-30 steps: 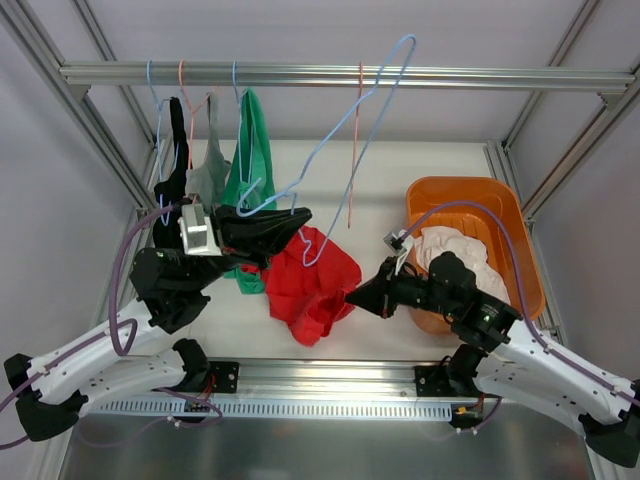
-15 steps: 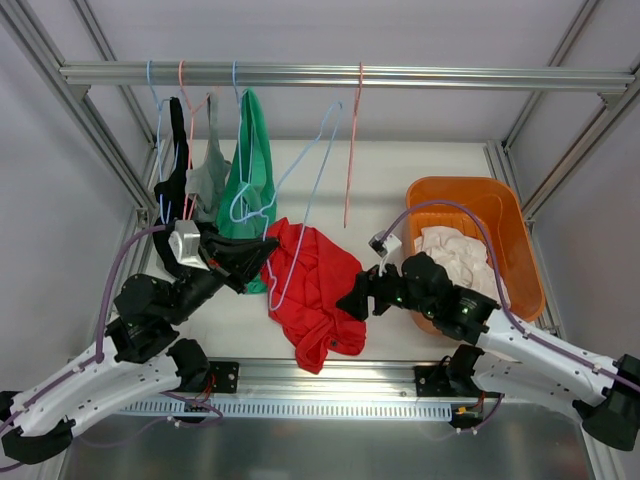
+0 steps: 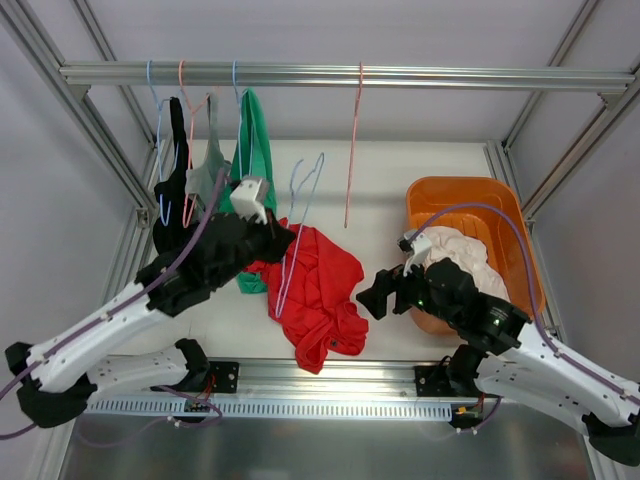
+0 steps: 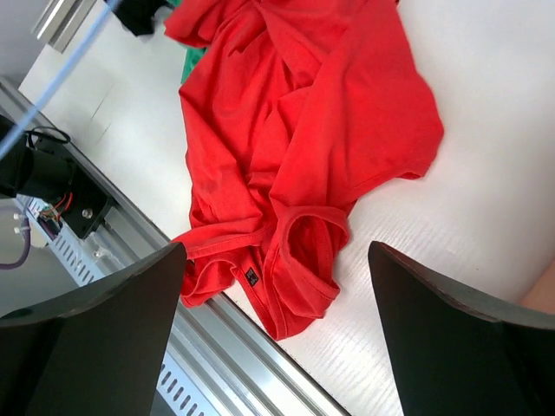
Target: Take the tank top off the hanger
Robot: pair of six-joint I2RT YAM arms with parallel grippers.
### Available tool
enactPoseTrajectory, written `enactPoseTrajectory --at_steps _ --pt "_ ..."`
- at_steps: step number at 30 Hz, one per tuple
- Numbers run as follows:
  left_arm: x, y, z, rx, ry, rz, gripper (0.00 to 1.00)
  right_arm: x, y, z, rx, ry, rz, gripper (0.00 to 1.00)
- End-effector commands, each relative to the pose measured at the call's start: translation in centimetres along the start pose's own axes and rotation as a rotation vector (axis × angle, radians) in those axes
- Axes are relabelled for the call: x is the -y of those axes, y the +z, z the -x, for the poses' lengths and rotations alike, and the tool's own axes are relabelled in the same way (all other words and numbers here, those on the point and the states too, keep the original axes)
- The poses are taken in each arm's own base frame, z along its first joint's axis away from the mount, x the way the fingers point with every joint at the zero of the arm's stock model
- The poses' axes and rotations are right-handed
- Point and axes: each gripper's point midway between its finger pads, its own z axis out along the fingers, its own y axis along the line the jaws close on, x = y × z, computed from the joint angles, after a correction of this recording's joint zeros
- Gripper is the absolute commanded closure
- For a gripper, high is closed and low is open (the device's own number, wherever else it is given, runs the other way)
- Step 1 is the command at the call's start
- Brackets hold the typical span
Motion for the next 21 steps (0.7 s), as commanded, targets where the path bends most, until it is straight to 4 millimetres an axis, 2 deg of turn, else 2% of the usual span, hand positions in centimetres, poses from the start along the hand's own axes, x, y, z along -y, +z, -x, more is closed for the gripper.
enactPoseTrajectory --at_steps 1,2,3,4,5,6,7,10,11,12,14,16,17,21 --pt "0.3 1.4 5.4 0.038 0.027 0.161 1.00 0.3 -1.8 2.3 0.066 0.005 -0.040 0.06" --pt "0.9 1.9 6.2 0.037 0.048 0.155 1.00 0.3 -2.2 2.5 0.079 0.007 -0.039 0.05" --pt "2.2 1.9 8.4 0.073 0.041 0.128 1.00 0.7 -2.4 2.3 0.073 0.006 -0.057 0.05" --pt "2.7 3.3 8.5 0.057 0.058 0.138 1.00 0.9 -2.6 2.2 0.073 0.007 -0.062 0.05" --pt "3.0 3.7 9.1 0.059 0.069 0.136 1.00 1.0 -2.8 2.1 0.075 0.012 -0.068 0.05" --pt "3.7 3.7 10.8 0.083 0.061 0.129 1.00 1.3 -3.2 2.0 0.079 0.012 -0.076 0.05" --pt "3.9 4.7 10.9 0.075 0.070 0.141 1.00 1.4 -3.3 2.0 0.083 0.013 -0.078 0.05" --pt "4.3 5.9 12.6 0.093 0.071 0.149 1.00 1.8 -3.8 1.7 0.091 0.017 -0.091 0.04" --pt "4.7 5.8 13.9 0.116 0.069 0.140 1.00 1.8 -3.8 1.7 0.092 0.017 -0.090 0.04" --pt "4.7 6.7 13.8 0.106 0.083 0.147 1.00 1.9 -3.9 1.7 0.092 0.017 -0.093 0.04" --pt "5.2 6.7 15.6 0.138 0.097 0.141 1.00 1.8 -4.0 1.8 0.093 0.016 -0.091 0.04" --pt "5.2 8.0 15.9 0.132 0.103 0.142 1.00 1.8 -4.1 1.8 0.094 0.016 -0.089 0.04" --pt "5.0 8.0 17.1 0.154 0.092 0.146 1.00 1.8 -4.1 1.8 0.096 0.015 -0.087 0.04" --pt "5.0 10.5 17.6 0.137 0.087 0.136 1.00 1.8 -4.1 1.8 0.097 0.014 -0.086 0.04"
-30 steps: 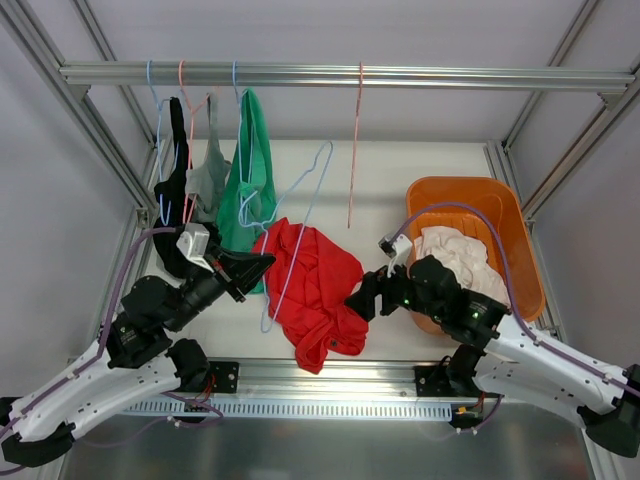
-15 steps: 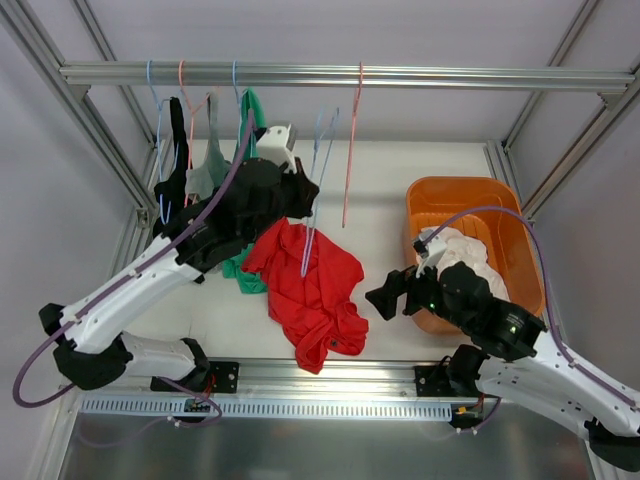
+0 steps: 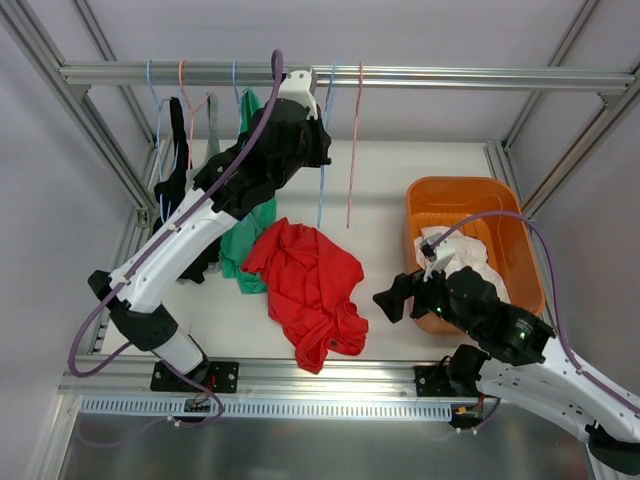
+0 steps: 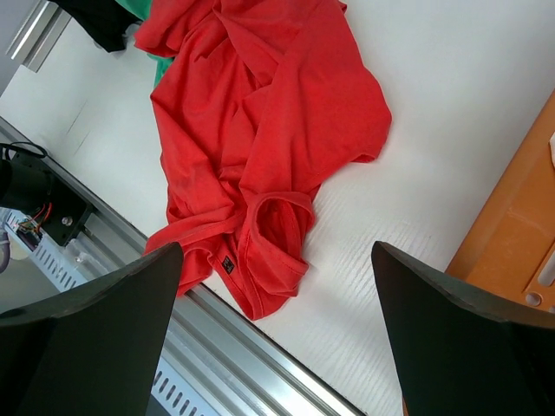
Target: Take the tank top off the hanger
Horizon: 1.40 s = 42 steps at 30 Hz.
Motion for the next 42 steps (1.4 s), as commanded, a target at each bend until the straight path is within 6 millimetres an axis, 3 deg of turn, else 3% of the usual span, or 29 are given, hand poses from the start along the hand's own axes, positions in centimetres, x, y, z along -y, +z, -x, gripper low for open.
enactPoseTrajectory --at_steps 1,2,11,18,22,23,26,27,28,29,31,32,33,34,35,36,37,38,39,40,42 --pt "0.5 1.0 1.9 0.025 0.009 -0.033 1.00 -0.2 -0.6 1.4 0.049 0.012 0.003 0.04" --pt "0.7 1.1 2.4 0.032 0.004 -0.041 1.00 -0.3 -0.6 1.4 0.048 0.010 0.006 0.04" --pt "0.4 4.7 -1.8 -0.077 -0.033 -0.022 1.00 -0.5 -0.7 1.2 0.044 0.009 0.020 0.04" --pt "0.8 5.0 -2.2 -0.097 -0.049 -0.046 1.00 -0.6 0.2 0.6 0.022 -0.002 0.029 0.03" --pt "0.6 4.4 -2.1 -0.095 -0.045 -0.051 0.76 -1.8 1.9 -0.8 -0.037 -0.035 0.087 0.02" --pt "0.4 3.6 -1.4 -0.078 -0.048 -0.047 0.52 -2.6 2.2 -0.6 -0.032 -0.036 0.126 0.02" --pt "-0.4 1.9 -0.9 -0.059 -0.051 -0.037 0.36 -3.6 3.3 -0.7 -0.051 -0.054 0.168 0.02" --pt "-0.8 1.3 -0.7 -0.049 -0.052 -0.027 0.04 -3.7 3.7 -0.6 -0.049 -0.062 0.169 0.02" --pt "-1.4 1.1 -1.6 -0.065 -0.041 -0.013 0.01 -4.2 4.2 -1.1 -0.076 -0.077 0.197 0.02" --pt "-1.8 -0.6 -0.7 -0.037 -0.046 -0.017 0.01 -4.7 4.5 -0.7 -0.065 -0.084 0.214 0.01" --pt "-3.2 -1.9 -0.8 -0.019 -0.038 0.022 0.01 -4.8 5.4 -0.8 -0.074 -0.092 0.211 0.01" --pt "-4.3 -2.0 -2.4 -0.047 -0.019 0.054 0.01 -5.1 6.4 -1.0 -0.083 -0.098 0.214 0.00" --pt "-5.0 -3.7 -1.7 -0.015 -0.026 0.060 0.01 -5.4 6.8 -1.3 -0.093 -0.095 0.231 0.01" --pt "-6.5 -3.9 -3.5 -0.040 -0.009 0.106 0.01 -6.2 7.3 -0.7 -0.062 -0.093 0.259 0.01" --pt "-7.3 -6.1 -2.7 0.001 -0.026 0.108 0.01 -6.6 7.8 -0.9 -0.064 -0.087 0.278 0.01" --pt "-8.1 -6.9 -3.1 0.007 -0.029 0.126 0.01 -6.5 8.9 -2.1 -0.099 -0.089 0.268 0.01" --pt "-9.5 -7.3 -4.8 -0.009 -0.021 0.165 0.01 -7.1 9.5 -2.1 -0.092 -0.096 0.281 0.01" --pt "-10.1 -9.5 -4.1 0.035 -0.042 0.151 0.01 -7.2 10.3 -1.8 -0.069 -0.108 0.272 0.01" --pt "-10.7 -10.4 -4.3 0.044 -0.040 0.150 0.01 -7.0 11.7 -2.8 -0.103 -0.121 0.246 0.01" --pt "-11.3 -10.7 -5.8 0.023 -0.021 0.154 0.01 -7.3 12.5 -2.8 -0.098 -0.125 0.244 0.00" --pt "-12.3 -13.0 -5.7 0.059 0.004 0.135 0.01 -6.0 15.0 -4.1 -0.138 -0.109 0.144 0.01"
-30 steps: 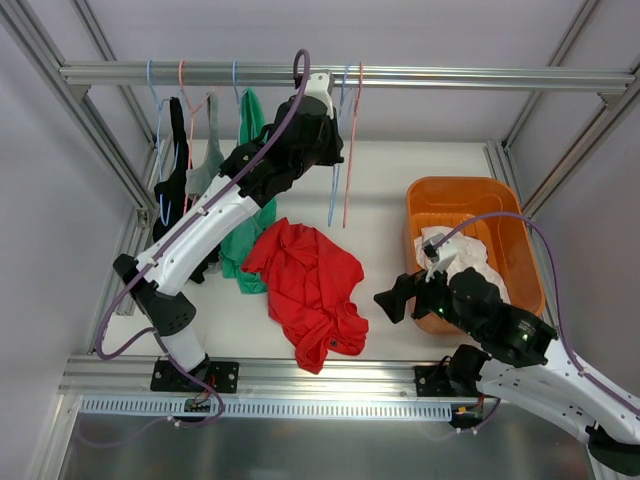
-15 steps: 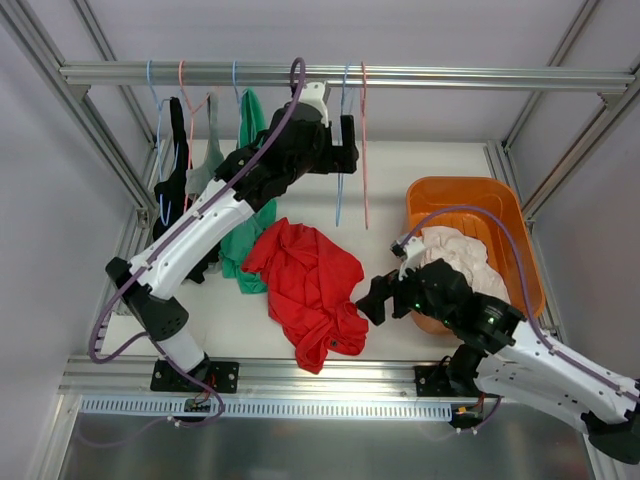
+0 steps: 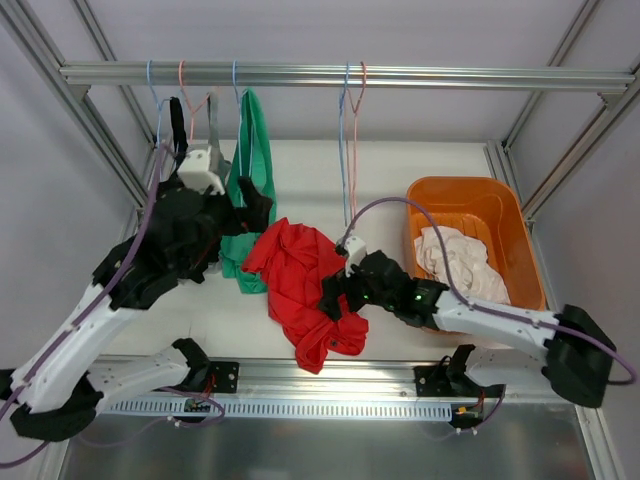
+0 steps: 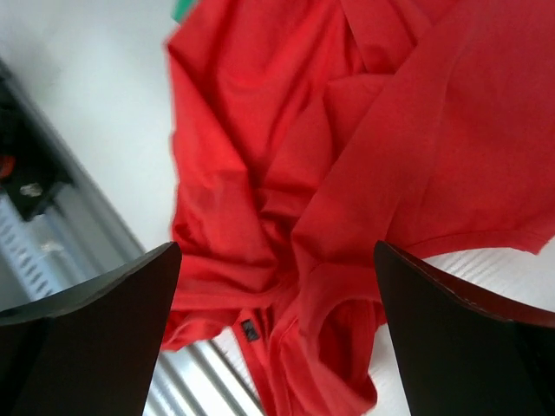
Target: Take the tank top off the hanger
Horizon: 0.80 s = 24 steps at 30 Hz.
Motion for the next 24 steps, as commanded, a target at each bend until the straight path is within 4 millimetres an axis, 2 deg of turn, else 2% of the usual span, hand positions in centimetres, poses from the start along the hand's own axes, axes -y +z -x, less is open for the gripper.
enactPoseTrajectory --at_steps 1,2,3,4,5,6,8,9,10,11,14,16,17,18,20,21,22,23,24 --pt "-2.9 -1.7 -1.4 0.031 0.055 0.046 0.01 0.2 3.5 2.6 0.085 0.004 -0.068 0.00" --pt "-3.4 -2.9 -1.3 0.052 0.053 0.028 0.01 1.0 4.2 2.7 0.090 0.005 -0.124 0.01" --pt "-3.9 -3.0 -2.6 0.033 0.079 0.024 0.01 1.2 5.5 2.1 0.070 -0.001 -0.163 0.00" --pt "-4.2 -4.2 -2.5 0.057 0.067 -0.004 0.01 1.9 6.2 2.1 0.072 -0.007 -0.213 0.01" --pt "-4.6 -4.6 -3.1 0.058 0.069 -0.006 0.01 1.9 7.0 1.7 0.055 -0.015 -0.220 0.01" --pt "-5.2 -4.5 -4.4 0.041 0.088 0.003 0.01 2.0 7.7 1.4 0.040 -0.028 -0.229 0.00" --pt "-6.6 -5.6 -4.8 0.073 0.087 0.018 0.01 2.1 9.8 0.0 -0.016 -0.060 -0.247 0.00" --pt "-7.3 -5.4 -6.1 0.052 0.118 0.035 0.01 2.1 10.4 -0.5 -0.036 -0.077 -0.248 0.01" --pt "-7.7 -5.8 -6.2 0.066 0.124 0.039 0.01 2.6 11.4 -2.0 -0.083 -0.087 -0.264 0.01" --pt "-8.3 -5.7 -6.6 0.064 0.143 0.062 0.02 2.7 11.8 -2.1 -0.094 -0.086 -0.273 0.00" --pt "-8.7 -5.3 -7.6 0.037 0.161 0.081 0.01 4.3 12.3 -4.4 -0.152 -0.086 -0.369 0.00" --pt "-8.4 -4.9 -7.9 0.017 0.168 0.073 0.01 5.2 12.2 -5.9 -0.171 -0.077 -0.442 0.07" --pt "-8.3 -4.8 -8.0 0.011 0.171 0.072 0.01 5.7 12.0 -6.6 -0.179 -0.072 -0.467 0.12" --pt "-8.3 -4.7 -8.1 0.007 0.172 0.070 0.01 5.6 11.9 -7.2 -0.180 -0.069 -0.477 0.34" --pt "-8.2 -4.6 -8.2 -0.003 0.177 0.069 0.01 6.0 11.1 -8.0 -0.166 -0.061 -0.517 0.51" --pt "-8.1 -4.6 -8.2 -0.003 0.178 0.068 0.01 5.2 11.1 -8.0 -0.145 -0.068 -0.496 0.62" --pt "-8.2 -4.6 -8.2 -0.002 0.178 0.069 0.01 4.8 10.8 -7.8 -0.123 -0.074 -0.490 0.65" --pt "-8.2 -4.6 -8.3 -0.001 0.177 0.068 0.01 4.0 10.1 -6.6 -0.082 -0.072 -0.471 0.71" --pt "-8.3 -4.8 -8.1 0.006 0.175 0.068 0.01 3.7 9.5 -6.8 -0.064 -0.087 -0.463 0.87"
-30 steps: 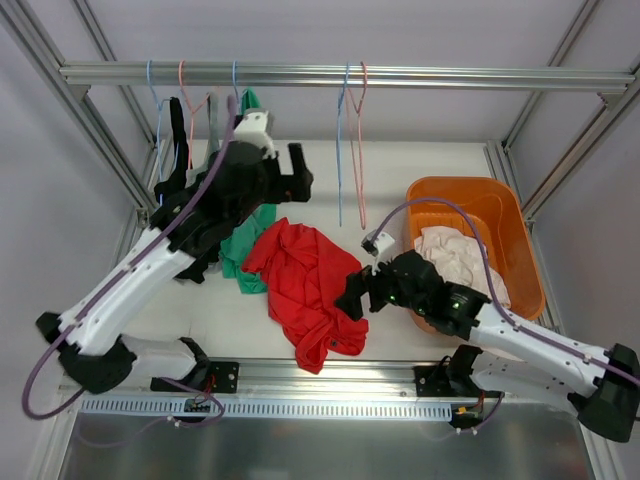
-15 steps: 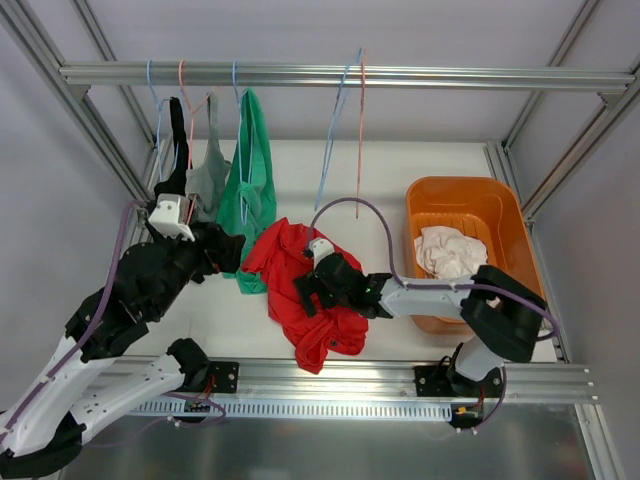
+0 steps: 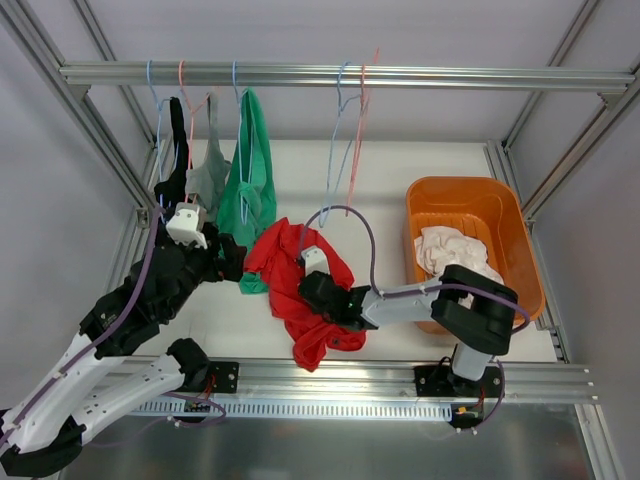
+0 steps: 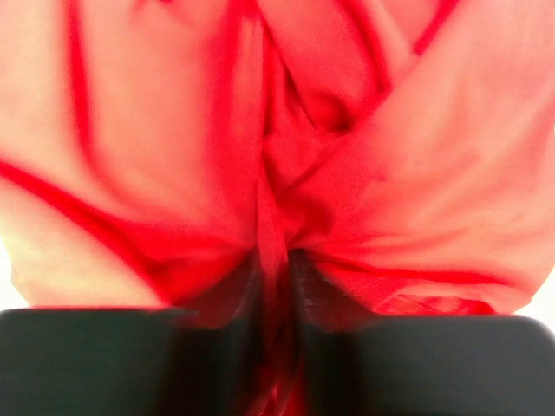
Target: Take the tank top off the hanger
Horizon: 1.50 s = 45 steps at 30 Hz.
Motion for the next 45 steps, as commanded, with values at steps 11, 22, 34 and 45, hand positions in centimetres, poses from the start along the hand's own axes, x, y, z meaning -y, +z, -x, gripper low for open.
enactPoseTrajectory --at_steps 11,22,34,45 --pt "-0.7 -0.5 0.5 0.034 0.013 0.014 0.01 3.0 -13.8 7.0 0.350 0.095 0.095 1.00" --pt "-1.1 -0.8 0.8 0.051 0.007 0.029 0.01 8.7 -25.0 13.7 0.591 0.103 0.105 1.00" --pt "-1.2 -0.9 0.9 0.057 0.007 0.030 0.01 15.6 -35.6 19.4 0.747 0.069 -0.013 1.00" --pt "-1.7 -1.2 1.1 0.075 -0.015 0.045 0.01 24.7 -45.6 25.0 0.795 0.003 -0.412 1.00"
